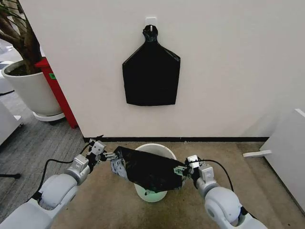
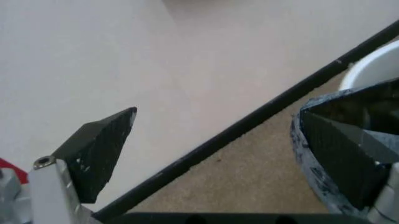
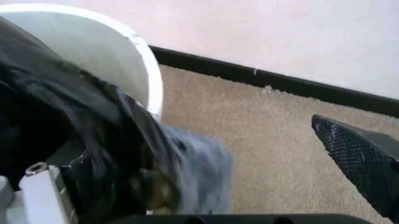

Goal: Place the garbage bag over the trash bin.

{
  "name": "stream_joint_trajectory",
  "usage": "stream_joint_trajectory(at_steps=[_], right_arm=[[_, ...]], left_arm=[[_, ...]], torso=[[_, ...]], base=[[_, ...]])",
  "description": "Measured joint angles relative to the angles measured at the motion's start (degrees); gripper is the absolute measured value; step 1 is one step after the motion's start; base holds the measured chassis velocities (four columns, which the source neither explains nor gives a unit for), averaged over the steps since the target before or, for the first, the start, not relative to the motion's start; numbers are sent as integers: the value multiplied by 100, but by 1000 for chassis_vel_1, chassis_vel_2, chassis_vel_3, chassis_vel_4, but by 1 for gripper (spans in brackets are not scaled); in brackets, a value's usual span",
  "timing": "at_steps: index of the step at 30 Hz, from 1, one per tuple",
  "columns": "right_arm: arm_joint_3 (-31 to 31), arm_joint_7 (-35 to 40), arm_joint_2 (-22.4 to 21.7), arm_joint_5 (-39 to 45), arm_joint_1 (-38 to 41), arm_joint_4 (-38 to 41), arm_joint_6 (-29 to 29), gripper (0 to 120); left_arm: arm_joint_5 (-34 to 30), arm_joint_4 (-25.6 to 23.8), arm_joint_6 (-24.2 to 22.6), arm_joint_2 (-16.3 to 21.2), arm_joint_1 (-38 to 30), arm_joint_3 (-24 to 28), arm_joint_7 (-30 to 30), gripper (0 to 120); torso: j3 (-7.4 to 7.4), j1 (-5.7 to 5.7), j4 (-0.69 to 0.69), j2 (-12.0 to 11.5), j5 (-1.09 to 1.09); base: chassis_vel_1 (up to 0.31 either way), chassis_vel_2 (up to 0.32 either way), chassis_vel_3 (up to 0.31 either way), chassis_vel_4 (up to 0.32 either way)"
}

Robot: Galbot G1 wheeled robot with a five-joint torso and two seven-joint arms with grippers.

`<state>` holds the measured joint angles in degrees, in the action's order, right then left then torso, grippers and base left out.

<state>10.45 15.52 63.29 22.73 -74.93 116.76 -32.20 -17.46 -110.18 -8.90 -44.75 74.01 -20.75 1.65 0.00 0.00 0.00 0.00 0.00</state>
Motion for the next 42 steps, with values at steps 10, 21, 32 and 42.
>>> stream_joint_trajectory(at_steps=[10, 21, 32, 42], right_arm=[[-76, 35, 122, 204, -123, 82, 2, 100], [251, 637, 127, 1644, -516, 802, -166, 100], [1261, 974, 437, 4633, -756, 867, -208, 100], [1898, -791, 518, 4325, -1245, 676, -243, 100]], left_arm=[[168, 438, 324, -101, 95, 23, 170, 100], [-22, 85, 500, -89, 622, -88, 203, 100], [-1837, 618, 1842, -103, 815, -400, 1152, 100], [-3280, 909, 2123, 84, 1085, -1031, 2328, 100]], torso=[[0, 0, 1, 0, -1], [0, 0, 1, 0, -1], [0, 0, 0, 0, -1], [0, 0, 1, 0, 1]], base=[[0, 0, 0, 0], [0, 0, 0, 0], [0, 0, 0, 0], [0, 0, 0, 0]])
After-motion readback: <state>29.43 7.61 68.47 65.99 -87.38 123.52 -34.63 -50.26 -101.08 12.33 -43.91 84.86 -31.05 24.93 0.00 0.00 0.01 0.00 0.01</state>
